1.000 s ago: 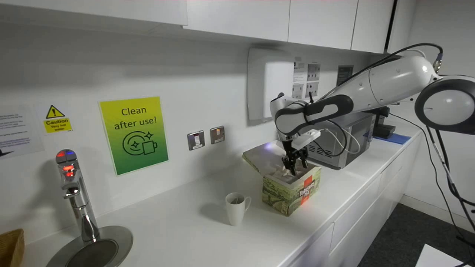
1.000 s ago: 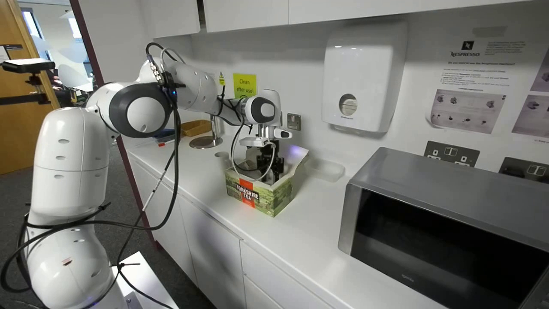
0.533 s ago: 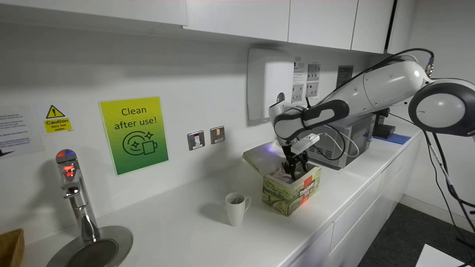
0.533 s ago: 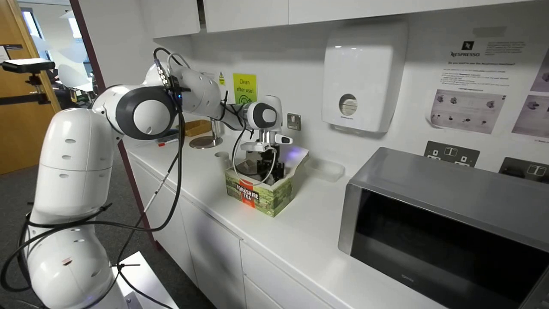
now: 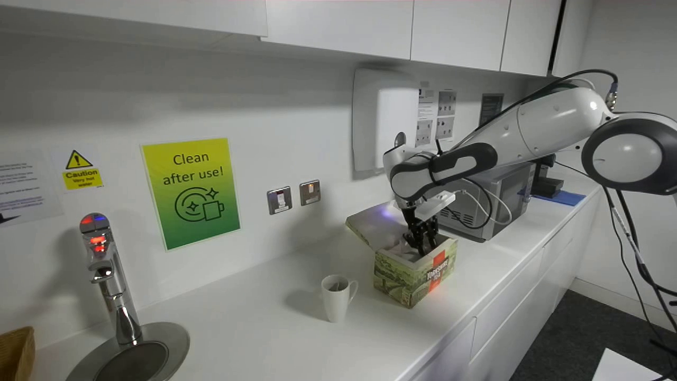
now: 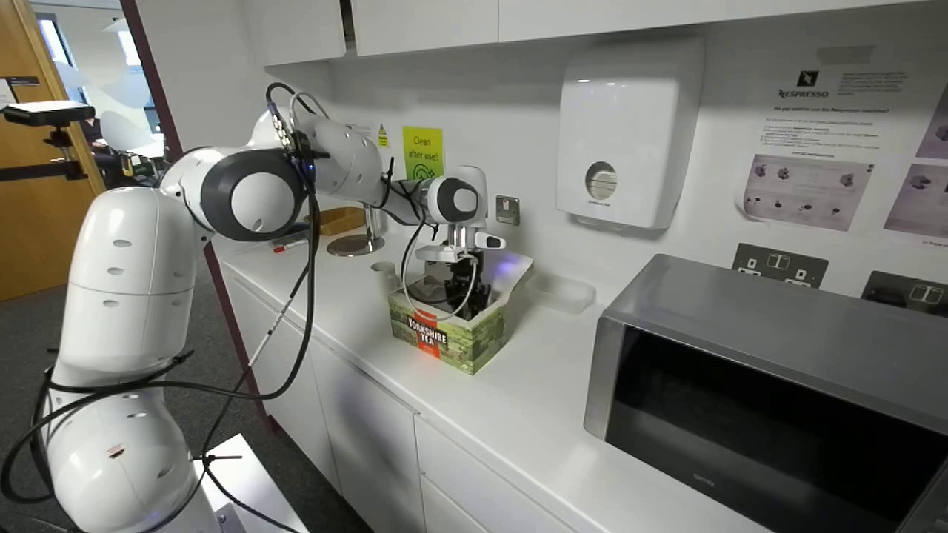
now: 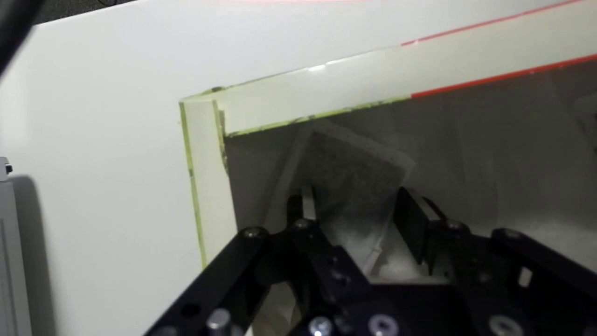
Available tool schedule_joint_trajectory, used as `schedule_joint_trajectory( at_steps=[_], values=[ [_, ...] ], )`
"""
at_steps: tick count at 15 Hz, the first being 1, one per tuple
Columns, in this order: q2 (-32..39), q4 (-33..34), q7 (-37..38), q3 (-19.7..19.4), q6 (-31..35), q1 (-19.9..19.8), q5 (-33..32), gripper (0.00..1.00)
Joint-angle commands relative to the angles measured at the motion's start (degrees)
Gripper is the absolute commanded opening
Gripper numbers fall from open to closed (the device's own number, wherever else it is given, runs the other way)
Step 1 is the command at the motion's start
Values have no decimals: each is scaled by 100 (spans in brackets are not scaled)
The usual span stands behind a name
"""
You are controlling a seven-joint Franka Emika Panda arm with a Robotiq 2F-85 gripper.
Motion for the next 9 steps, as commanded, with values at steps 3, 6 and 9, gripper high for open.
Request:
schedule_joint_trajectory(
  at_steps=[3,6,9],
  values=[
    [-98,-12,-37,-26,61,-46,96,6],
    [-137,-12,-22,-26,58,-41,100,0],
    [-292,-104,-3,-18,119,-9,47,3]
  ],
)
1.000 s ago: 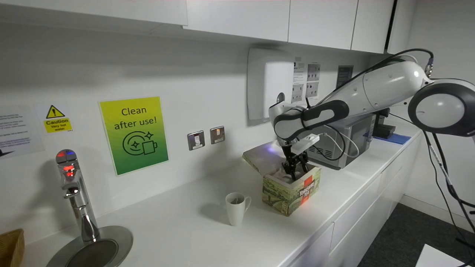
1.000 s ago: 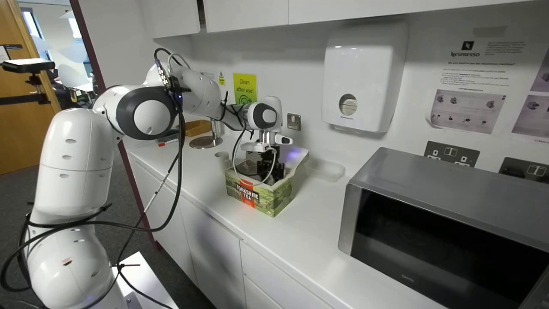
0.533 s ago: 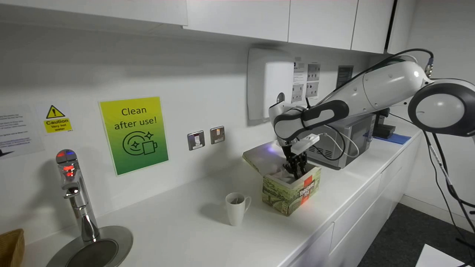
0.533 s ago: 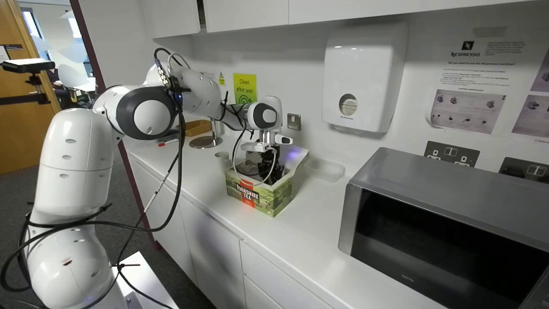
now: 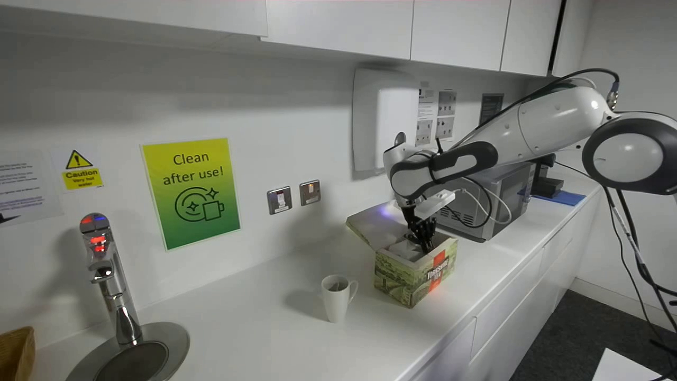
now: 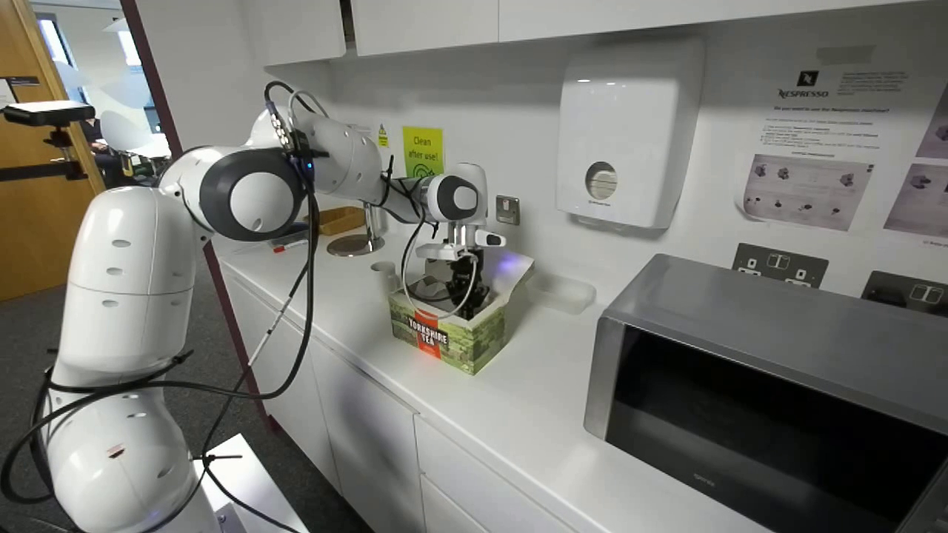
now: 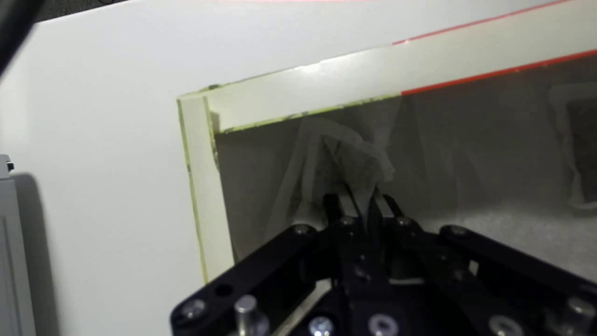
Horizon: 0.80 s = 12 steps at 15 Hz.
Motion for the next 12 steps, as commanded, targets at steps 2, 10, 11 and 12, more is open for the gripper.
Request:
schedule_joint_trajectory(
  at_steps=[2,10,11,12],
  values=[
    [-375,-172,-5,-10,147,7,1,3],
    [-648,-170,10,28,147,44,-28,3],
    [-647,-158,-3,31,134,40,-14,3],
    [-644,-152,-6,32,127,39,-2,3]
  ],
)
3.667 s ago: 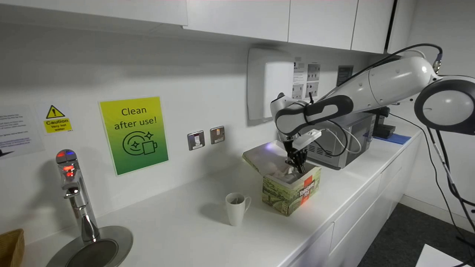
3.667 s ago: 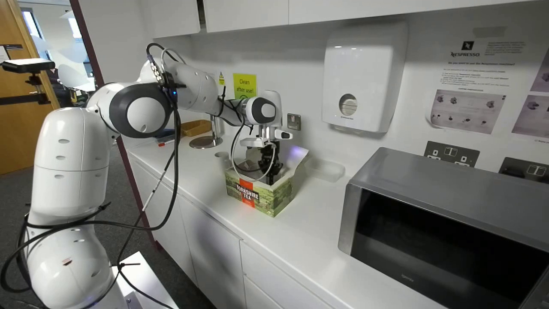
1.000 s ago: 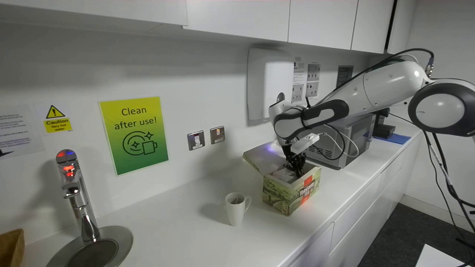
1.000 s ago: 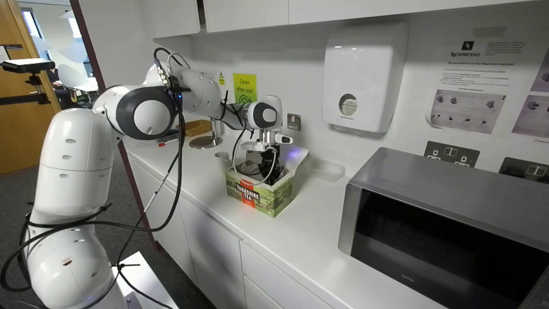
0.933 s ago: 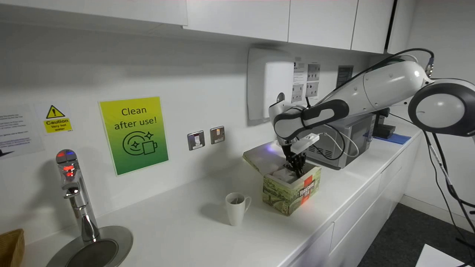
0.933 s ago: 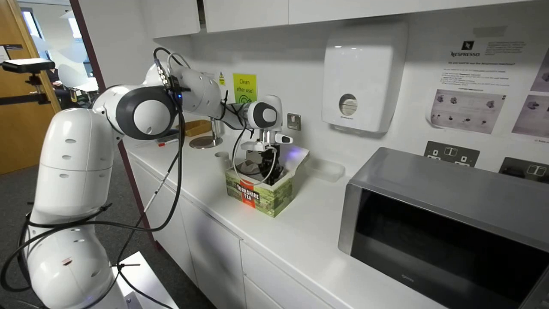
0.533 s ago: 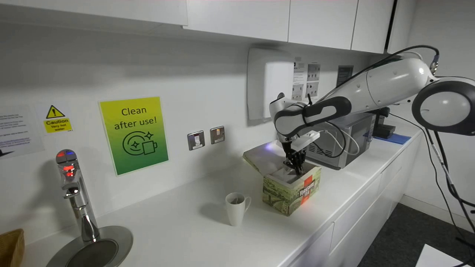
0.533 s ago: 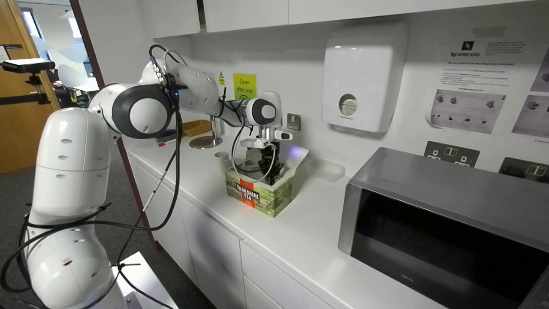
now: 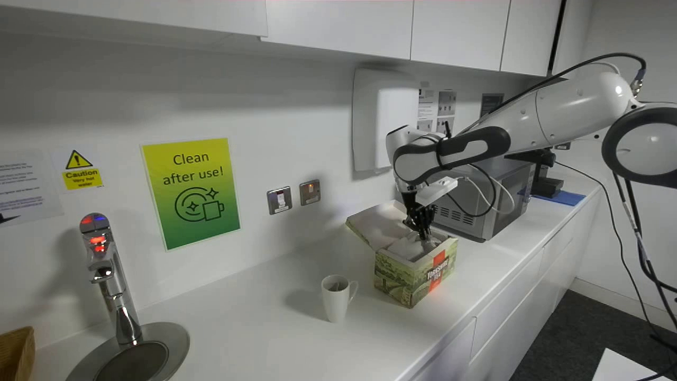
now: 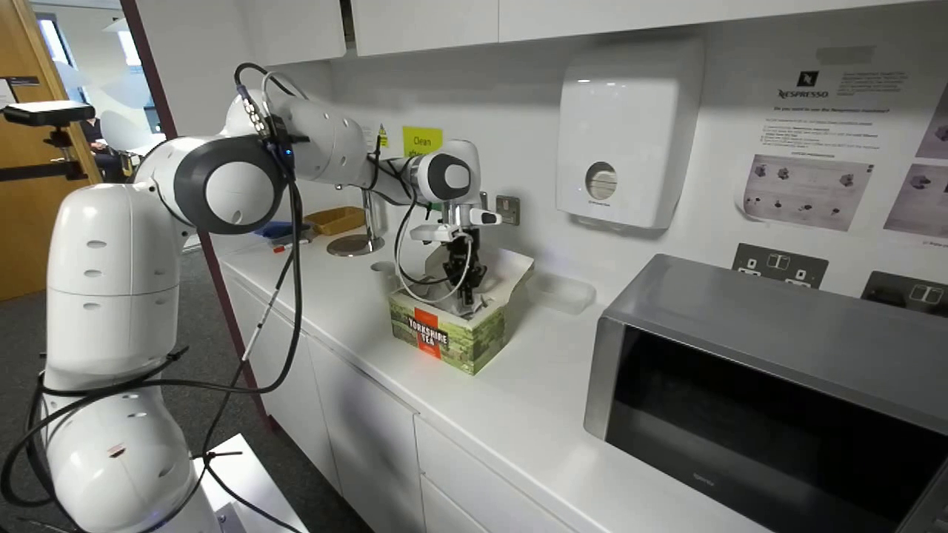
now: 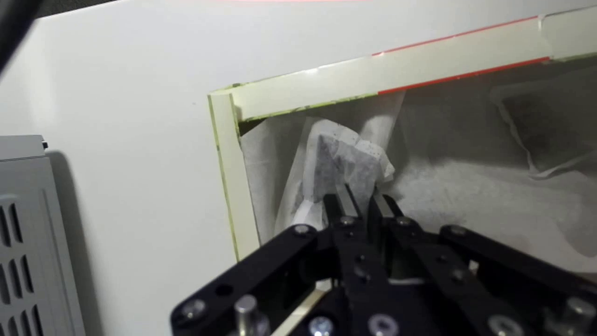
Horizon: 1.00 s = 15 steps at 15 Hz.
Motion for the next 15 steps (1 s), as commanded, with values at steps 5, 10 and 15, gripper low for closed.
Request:
schedule_joint_trajectory(
  at_steps=[5,10,15],
  values=[
    [-182,-146,-16,10,106,-10,15,9],
    [-204,-161,-3,14,130,-17,51,0],
    [-233,-172,19,11,127,-11,38,1]
  ],
)
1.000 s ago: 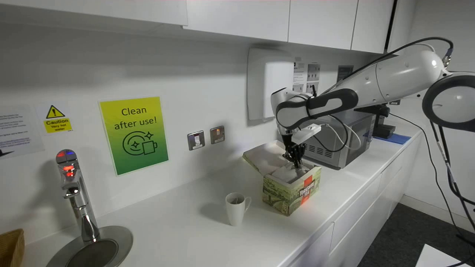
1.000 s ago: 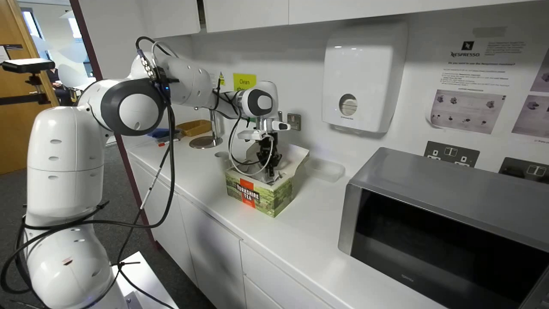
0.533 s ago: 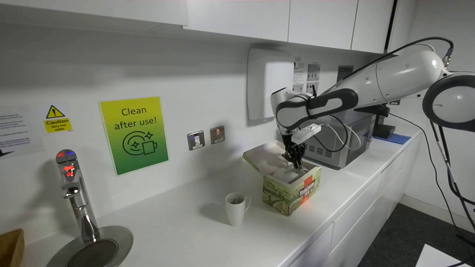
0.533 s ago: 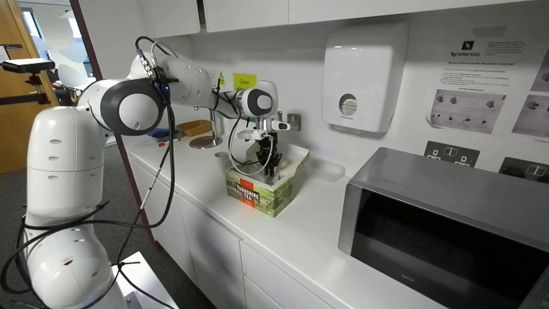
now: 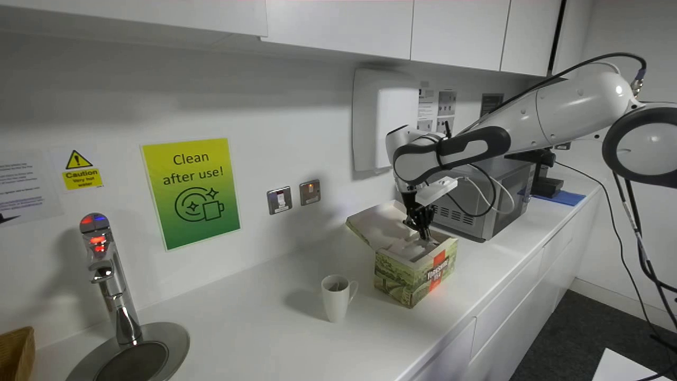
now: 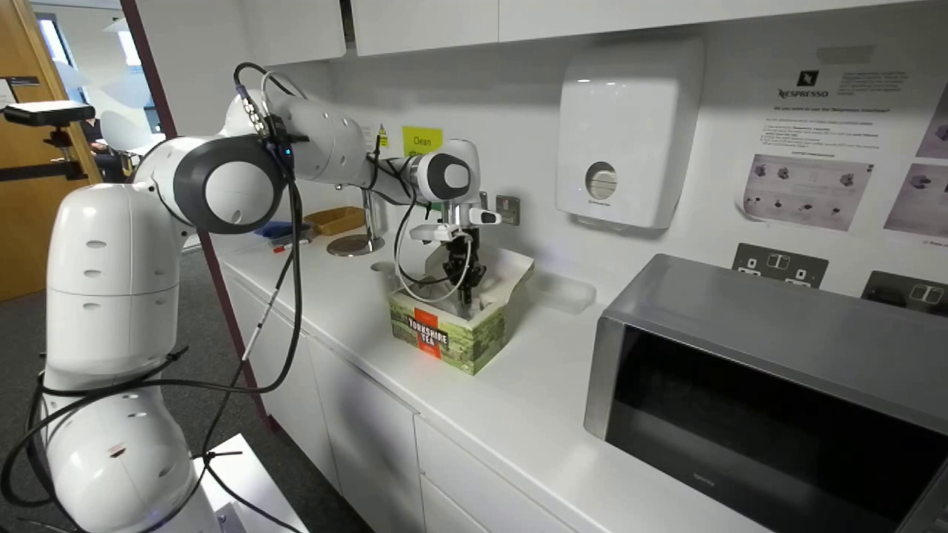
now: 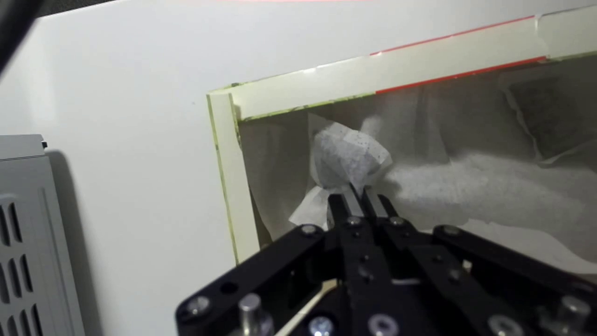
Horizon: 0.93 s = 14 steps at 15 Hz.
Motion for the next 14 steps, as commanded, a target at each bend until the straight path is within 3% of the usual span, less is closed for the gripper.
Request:
schedule_joint_trajectory(
  at_steps=[1,12,13,14],
  values=[
    [-252,-186,31,6,134,-14,30,1],
    [-625,-278,32,43,170,14,-24,1],
    [-620,-272,27,45,163,15,-32,29],
    [-611,-267,27,46,163,12,-24,3]
  ],
)
